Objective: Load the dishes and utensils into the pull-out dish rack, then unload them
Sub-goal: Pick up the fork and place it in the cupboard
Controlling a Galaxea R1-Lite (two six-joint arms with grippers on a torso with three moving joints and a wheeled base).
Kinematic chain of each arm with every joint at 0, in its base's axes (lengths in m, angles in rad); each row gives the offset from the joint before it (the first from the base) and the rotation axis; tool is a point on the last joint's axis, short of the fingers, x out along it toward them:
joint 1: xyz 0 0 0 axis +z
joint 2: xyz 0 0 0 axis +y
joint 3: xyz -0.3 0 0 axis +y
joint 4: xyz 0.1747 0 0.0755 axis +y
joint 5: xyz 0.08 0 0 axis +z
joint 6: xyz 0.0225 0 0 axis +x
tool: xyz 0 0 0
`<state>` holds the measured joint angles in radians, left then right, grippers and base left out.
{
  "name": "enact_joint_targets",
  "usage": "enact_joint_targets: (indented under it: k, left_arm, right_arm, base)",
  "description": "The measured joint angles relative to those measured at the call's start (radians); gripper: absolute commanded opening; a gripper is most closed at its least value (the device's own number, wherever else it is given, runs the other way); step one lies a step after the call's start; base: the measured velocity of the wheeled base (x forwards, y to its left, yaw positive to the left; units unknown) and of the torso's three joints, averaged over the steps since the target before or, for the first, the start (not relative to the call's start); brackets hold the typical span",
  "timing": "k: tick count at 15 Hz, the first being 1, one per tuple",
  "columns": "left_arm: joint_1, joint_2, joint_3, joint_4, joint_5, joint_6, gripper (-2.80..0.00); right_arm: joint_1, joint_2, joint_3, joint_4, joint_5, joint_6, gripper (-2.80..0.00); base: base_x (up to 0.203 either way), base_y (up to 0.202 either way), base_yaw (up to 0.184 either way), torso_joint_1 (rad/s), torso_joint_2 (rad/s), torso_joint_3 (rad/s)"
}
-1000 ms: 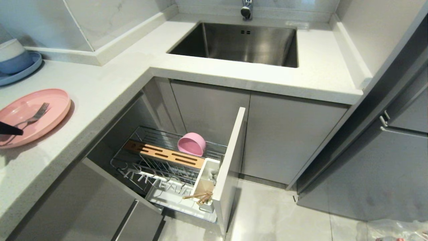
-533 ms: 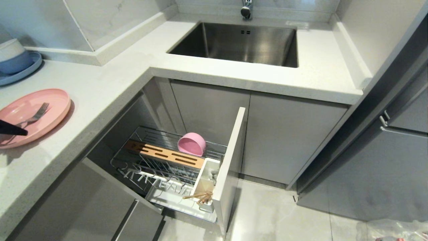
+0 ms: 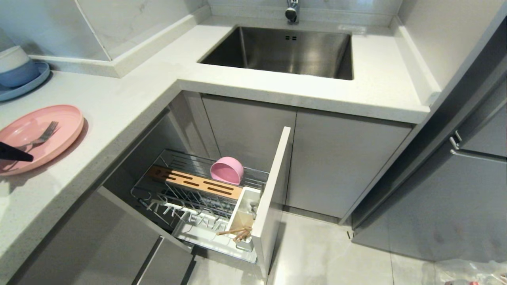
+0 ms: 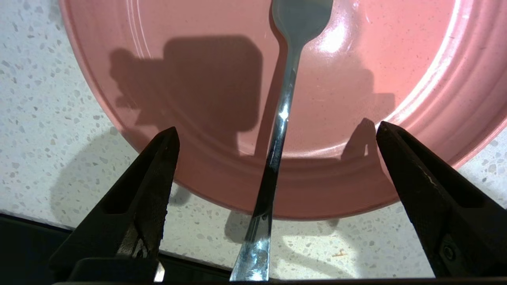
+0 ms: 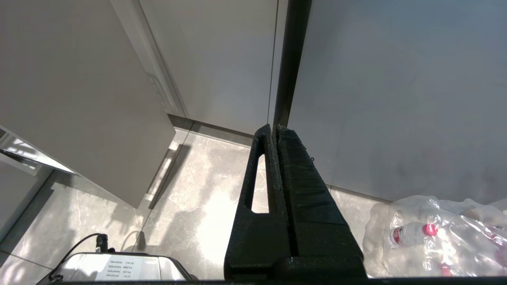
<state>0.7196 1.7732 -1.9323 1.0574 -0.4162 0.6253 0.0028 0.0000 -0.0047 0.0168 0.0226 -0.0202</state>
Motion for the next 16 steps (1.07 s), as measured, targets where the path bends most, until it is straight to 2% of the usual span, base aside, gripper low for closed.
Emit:
enact_joint_targets:
  k: [1, 16]
  left_arm:
    - [0.000, 0.000, 0.000, 0.002, 0.000, 0.000, -2.80]
    - [-0.004, -0.020, 0.001, 0.004, -0.002, -0.014, -2.80]
  right_arm:
    - [0.000, 0.000, 0.000, 0.000, 0.000, 0.000, -2.80]
    - [0.000, 0.000, 0.000, 0.000, 0.000, 0.000, -2.80]
  base:
    - [0.000, 0.000, 0.000, 0.000, 0.00, 0.000]
    - [0.000, 0.000, 0.000, 0.000, 0.00, 0.000]
